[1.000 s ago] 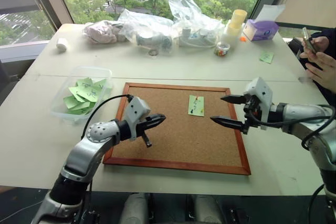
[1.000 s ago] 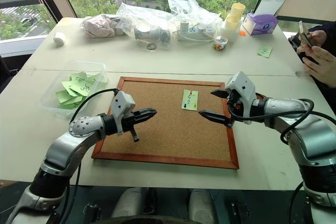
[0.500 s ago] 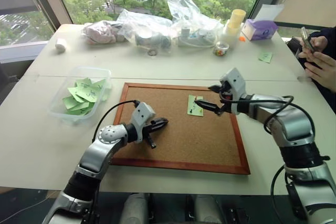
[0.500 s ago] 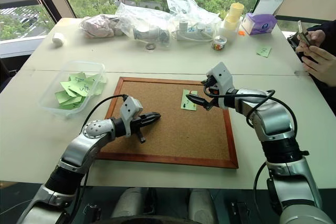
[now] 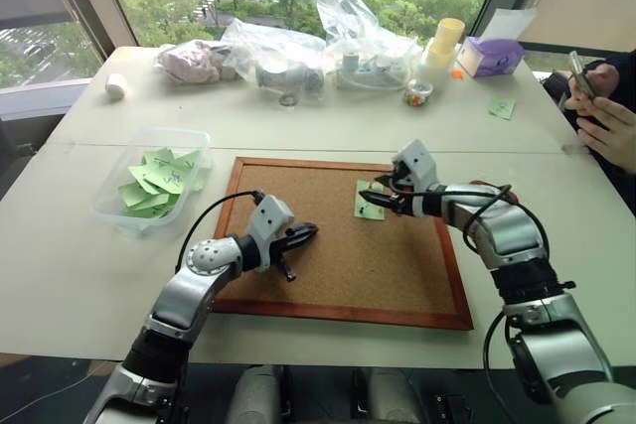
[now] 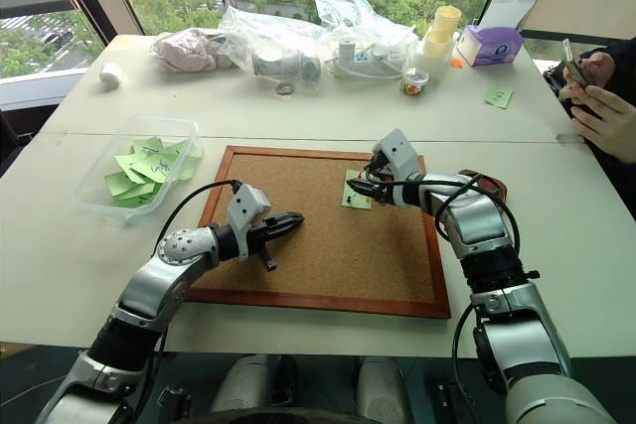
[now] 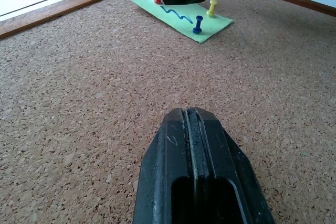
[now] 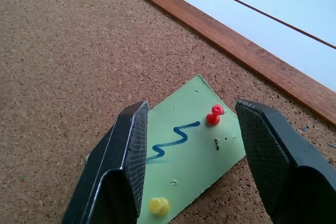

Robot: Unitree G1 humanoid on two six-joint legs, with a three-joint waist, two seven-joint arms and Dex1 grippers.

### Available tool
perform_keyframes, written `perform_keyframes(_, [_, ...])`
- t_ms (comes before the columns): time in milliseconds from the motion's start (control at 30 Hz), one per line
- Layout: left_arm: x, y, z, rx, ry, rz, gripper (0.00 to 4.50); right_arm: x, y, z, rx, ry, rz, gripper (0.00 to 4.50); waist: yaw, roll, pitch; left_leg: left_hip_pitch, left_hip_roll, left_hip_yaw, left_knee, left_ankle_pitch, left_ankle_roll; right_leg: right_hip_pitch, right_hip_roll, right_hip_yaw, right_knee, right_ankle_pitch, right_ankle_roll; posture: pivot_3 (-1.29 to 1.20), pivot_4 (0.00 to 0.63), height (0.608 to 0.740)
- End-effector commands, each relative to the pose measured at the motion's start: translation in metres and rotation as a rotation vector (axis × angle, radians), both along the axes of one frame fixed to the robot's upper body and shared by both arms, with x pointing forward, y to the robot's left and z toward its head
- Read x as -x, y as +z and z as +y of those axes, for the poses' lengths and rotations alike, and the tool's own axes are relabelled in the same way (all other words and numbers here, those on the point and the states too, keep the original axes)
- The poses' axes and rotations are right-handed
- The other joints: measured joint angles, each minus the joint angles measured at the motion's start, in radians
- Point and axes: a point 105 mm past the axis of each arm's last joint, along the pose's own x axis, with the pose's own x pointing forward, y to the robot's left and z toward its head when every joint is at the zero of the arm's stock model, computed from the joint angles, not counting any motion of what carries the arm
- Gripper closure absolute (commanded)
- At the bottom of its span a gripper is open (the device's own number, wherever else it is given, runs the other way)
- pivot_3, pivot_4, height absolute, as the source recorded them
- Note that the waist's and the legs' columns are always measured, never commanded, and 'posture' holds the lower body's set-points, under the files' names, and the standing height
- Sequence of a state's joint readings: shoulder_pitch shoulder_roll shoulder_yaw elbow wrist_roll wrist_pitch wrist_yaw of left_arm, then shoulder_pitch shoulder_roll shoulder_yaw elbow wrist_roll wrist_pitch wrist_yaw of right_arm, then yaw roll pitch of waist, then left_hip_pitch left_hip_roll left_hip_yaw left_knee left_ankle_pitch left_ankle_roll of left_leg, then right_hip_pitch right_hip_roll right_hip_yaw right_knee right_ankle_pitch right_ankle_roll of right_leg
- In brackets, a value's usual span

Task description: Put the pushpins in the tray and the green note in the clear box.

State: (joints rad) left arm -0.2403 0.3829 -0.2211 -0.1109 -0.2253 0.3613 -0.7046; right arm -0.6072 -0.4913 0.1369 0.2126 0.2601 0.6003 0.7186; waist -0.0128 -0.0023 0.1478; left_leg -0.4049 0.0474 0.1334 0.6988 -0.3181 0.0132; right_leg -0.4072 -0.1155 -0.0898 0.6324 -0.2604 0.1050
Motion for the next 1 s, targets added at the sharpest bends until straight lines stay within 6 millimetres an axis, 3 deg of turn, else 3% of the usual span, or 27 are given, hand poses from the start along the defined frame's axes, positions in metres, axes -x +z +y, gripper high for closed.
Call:
perform_keyframes(33, [0.003, -0.017, 0.004, -0.036, 0.027, 0.049, 4.5, -0.005, 0.012, 0.003, -0.007, 0.016, -0.047, 1.84, 0.0, 0.0, 0.0, 0.0, 0.0, 0.0, 0.0, 0.0, 0.0, 0.0, 0.0, 0.0, 0.0, 0.0, 0.0, 0.0, 0.15, 0.74])
perform_keyframes(267, [0.005, -0.018, 0.003, -0.033, 0.031, 0.051, 4.5, -0.008, 0.006, 0.003, -0.003, 0.013, -0.036, 1.84, -0.002, 0.0, 0.0, 0.0, 0.0, 0.0, 0.0, 0.0, 0.0, 0.0, 0.0, 0.0, 0.0, 0.0, 0.0, 0.0, 0.15, 0.74])
perform_keyframes(433, [0.006, -0.021, 0.003, -0.039, 0.033, 0.055, 4.5, -0.009, 0.007, 0.006, -0.005, 0.017, -0.039, 4.14, -0.002, 0.001, 0.0, 0.0, 0.0, 0.0, 0.0, 0.0, 0.0, 0.0, 0.0, 0.0, 0.0, 0.0, 0.0, 0.0, 0.15, 0.74])
perform_keyframes(467, [0.006, -0.021, 0.002, -0.039, 0.033, 0.056, 4.5, -0.009, 0.007, 0.006, -0.003, 0.018, -0.04, 4.42, -0.002, 0.001, -0.001, 0.0, 0.0, 0.0, 0.0, 0.0, 0.0, 0.0, 0.0, 0.0, 0.0, 0.0, 0.0, 0.0, 0.15, 0.74])
perform_keyframes(600, [0.007, -0.023, 0.002, -0.043, 0.034, 0.066, 4.5, -0.009, 0.013, 0.006, 0.001, 0.024, -0.066, 4.42, -0.003, 0.002, -0.001, 0.001, 0.0, 0.0, 0.0, 0.0, 0.0, 0.0, 0.0, 0.0, 0.0, 0.0, 0.0, 0.0, 0.15, 0.74])
perform_keyframes(800, [0.011, -0.032, 0.004, -0.07, 0.028, 0.097, 4.5, -0.006, 0.045, -0.001, -0.027, -0.007, -0.15, 4.42, -0.002, 0.003, -0.001, 0.0, 0.001, 0.0, 0.0, 0.0, 0.0, 0.0, 0.0, 0.0, 0.0, 0.0, 0.0, 0.0, 0.15, 0.74])
perform_keyframes(1000, [0.014, -0.04, 0.004, -0.062, 0.038, 0.13, 4.5, 0.008, 0.094, -0.038, -0.058, -0.132, -0.25, 4.42, 0.0, 0.004, -0.001, 0.0, 0.001, 0.0, -0.001, 0.0, 0.0, 0.0, 0.0, 0.0, 0.0, 0.0, 0.0, 0.0, 0.15, 0.74])
